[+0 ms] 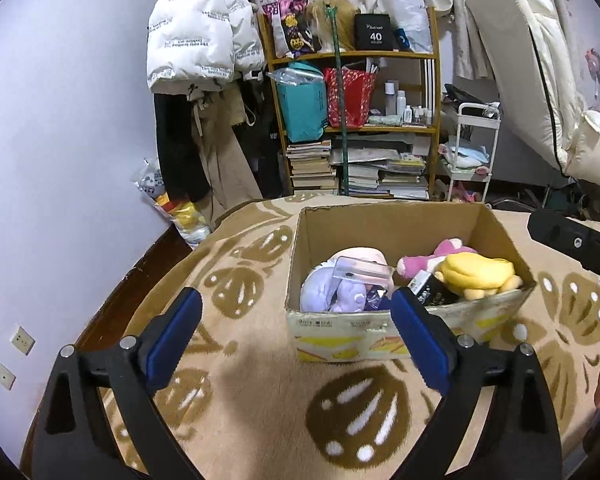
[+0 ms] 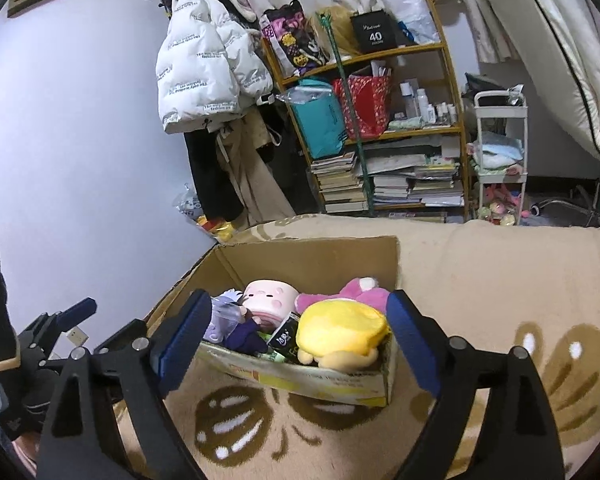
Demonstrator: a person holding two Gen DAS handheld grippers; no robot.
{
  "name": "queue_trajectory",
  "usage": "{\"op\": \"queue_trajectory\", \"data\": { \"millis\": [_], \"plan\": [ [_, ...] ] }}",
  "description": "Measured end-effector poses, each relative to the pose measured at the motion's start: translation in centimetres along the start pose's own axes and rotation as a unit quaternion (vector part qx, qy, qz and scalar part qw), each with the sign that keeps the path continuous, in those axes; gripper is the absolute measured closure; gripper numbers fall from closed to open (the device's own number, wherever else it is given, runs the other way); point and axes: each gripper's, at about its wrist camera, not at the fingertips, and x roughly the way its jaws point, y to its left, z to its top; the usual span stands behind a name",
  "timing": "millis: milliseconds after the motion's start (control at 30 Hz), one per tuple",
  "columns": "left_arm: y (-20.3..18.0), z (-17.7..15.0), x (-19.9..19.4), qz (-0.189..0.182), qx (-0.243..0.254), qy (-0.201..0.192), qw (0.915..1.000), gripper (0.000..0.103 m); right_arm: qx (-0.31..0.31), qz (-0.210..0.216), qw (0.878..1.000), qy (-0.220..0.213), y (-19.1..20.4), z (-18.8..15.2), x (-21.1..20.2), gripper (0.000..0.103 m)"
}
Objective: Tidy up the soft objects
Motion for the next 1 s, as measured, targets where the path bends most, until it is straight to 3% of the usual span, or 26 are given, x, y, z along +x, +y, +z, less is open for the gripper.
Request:
{"op": "queue_trajectory", "data": {
  "millis": [367, 1000],
  "plan": [
    [1.9, -0.8, -5.0, -0.003, -0.029, -0.034, 0.999, 0.002, -0.082, -0.023, 0.995, -0.042, 2.9, -0.6, -5.9, 0.0],
    [1.5, -4.4, -10.8, -0.012, -0.017, -0.07, 0.9974, 0.002, -0.1, -0.029, 0.992, -0.072, 4.5, -3.5, -11.6, 0.0]
  ]
}}
